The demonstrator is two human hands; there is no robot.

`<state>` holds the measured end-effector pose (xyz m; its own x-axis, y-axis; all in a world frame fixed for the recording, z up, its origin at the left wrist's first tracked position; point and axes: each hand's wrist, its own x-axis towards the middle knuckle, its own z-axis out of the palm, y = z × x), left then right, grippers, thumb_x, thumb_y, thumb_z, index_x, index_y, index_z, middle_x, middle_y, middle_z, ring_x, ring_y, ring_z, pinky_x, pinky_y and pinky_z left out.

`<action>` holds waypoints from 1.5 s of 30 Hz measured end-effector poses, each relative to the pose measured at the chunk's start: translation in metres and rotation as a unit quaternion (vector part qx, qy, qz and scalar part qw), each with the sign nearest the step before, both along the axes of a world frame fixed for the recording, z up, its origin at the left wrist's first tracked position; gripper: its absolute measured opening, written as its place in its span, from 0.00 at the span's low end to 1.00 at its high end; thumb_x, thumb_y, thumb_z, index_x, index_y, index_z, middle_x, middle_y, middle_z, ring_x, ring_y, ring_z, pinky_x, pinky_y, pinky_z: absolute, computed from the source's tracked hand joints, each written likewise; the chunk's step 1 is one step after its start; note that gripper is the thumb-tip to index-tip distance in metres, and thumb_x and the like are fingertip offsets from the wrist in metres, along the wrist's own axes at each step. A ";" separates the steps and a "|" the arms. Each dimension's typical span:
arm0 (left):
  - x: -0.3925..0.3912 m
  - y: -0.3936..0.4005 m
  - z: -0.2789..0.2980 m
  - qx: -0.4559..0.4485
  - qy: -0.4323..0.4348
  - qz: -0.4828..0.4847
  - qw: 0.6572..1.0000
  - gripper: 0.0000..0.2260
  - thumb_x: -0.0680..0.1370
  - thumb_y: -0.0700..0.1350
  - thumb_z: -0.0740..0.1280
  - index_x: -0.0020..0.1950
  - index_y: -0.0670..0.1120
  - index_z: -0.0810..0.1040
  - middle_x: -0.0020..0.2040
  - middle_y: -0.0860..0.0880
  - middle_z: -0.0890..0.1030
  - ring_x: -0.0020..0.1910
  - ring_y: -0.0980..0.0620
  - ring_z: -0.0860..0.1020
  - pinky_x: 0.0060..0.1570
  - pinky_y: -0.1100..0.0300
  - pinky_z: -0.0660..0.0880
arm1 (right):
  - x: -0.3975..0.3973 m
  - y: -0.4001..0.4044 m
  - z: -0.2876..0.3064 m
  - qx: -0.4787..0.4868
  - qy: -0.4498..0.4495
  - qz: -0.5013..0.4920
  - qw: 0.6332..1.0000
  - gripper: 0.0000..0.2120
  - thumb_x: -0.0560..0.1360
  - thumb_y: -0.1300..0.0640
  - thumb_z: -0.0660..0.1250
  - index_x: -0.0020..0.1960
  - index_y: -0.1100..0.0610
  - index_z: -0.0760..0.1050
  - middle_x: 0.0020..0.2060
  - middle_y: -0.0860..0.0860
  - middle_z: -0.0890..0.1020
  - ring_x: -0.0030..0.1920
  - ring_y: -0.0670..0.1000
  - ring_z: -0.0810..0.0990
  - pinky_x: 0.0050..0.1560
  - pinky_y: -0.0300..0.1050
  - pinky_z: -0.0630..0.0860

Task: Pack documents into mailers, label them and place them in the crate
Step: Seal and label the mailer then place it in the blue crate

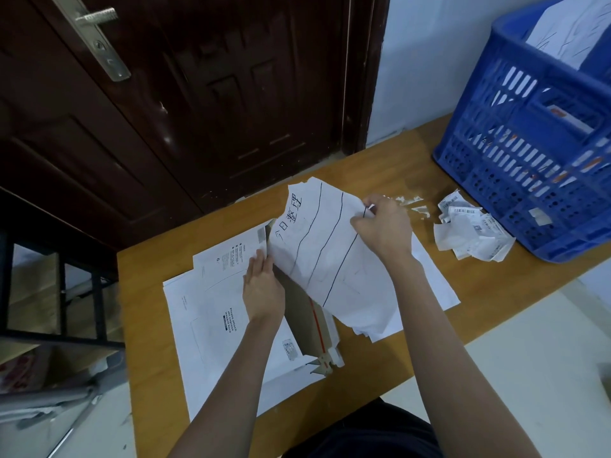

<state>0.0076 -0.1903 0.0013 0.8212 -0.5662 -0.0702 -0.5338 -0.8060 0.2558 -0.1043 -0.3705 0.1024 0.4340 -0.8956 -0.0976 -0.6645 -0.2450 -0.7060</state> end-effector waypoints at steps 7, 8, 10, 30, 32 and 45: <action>-0.001 0.004 0.000 -0.007 0.003 0.005 1.000 0.26 0.81 0.41 0.59 0.78 0.49 0.55 0.78 0.50 0.56 0.77 0.50 0.55 0.72 0.54 0.63 | 0.008 0.014 -0.006 0.041 0.009 0.015 0.999 0.12 0.69 0.60 0.66 0.52 0.54 0.76 0.36 0.52 0.78 0.38 0.56 0.75 0.38 0.41 0.68; -0.001 0.005 0.000 0.001 -0.001 0.002 1.000 0.26 0.81 0.42 0.59 0.78 0.49 0.54 0.78 0.50 0.55 0.77 0.50 0.55 0.72 0.55 0.62 | 0.009 0.016 -0.009 0.060 0.001 0.016 0.998 0.12 0.69 0.61 0.66 0.53 0.54 0.76 0.35 0.52 0.77 0.38 0.55 0.74 0.38 0.41 0.67; 0.000 0.006 -0.001 0.005 -0.002 0.001 1.000 0.26 0.81 0.42 0.59 0.78 0.48 0.54 0.78 0.50 0.55 0.77 0.50 0.54 0.73 0.56 0.61 | 0.011 0.020 -0.015 0.104 -0.022 0.015 0.994 0.12 0.70 0.62 0.66 0.53 0.54 0.75 0.36 0.52 0.78 0.39 0.54 0.74 0.37 0.41 0.67; 0.007 0.018 -0.005 -0.048 0.036 0.031 0.998 0.26 0.80 0.35 0.60 0.77 0.46 0.60 0.77 0.50 0.59 0.76 0.51 0.58 0.69 0.52 0.67 | 0.005 0.036 -0.061 0.234 -0.006 -0.077 0.969 0.14 0.73 0.66 0.60 0.59 0.61 0.71 0.44 0.53 0.74 0.45 0.55 0.72 0.41 0.42 0.68; 0.007 0.019 -0.007 -0.050 0.035 0.033 0.998 0.26 0.80 0.34 0.59 0.77 0.47 0.59 0.77 0.50 0.59 0.76 0.51 0.58 0.69 0.53 0.66 | 0.008 0.038 -0.062 0.252 -0.024 -0.084 0.964 0.13 0.74 0.65 0.61 0.59 0.61 0.71 0.44 0.53 0.74 0.46 0.55 0.73 0.39 0.42 0.69; 0.010 0.017 -0.005 -0.045 0.032 0.037 0.998 0.27 0.79 0.35 0.60 0.77 0.47 0.59 0.77 0.50 0.58 0.76 0.51 0.58 0.70 0.53 0.66 | 0.012 0.060 -0.085 -0.124 0.139 0.090 0.978 0.27 0.67 0.62 0.70 0.65 0.58 0.68 0.61 0.55 0.70 0.61 0.57 0.68 0.58 0.47 0.67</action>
<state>0.0176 -0.1731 -0.0036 0.8567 -0.5102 -0.0755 -0.4535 -0.8149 0.3609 -0.0925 -0.3101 0.0170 0.5737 -0.8187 -0.0233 -0.7528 -0.5159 -0.4088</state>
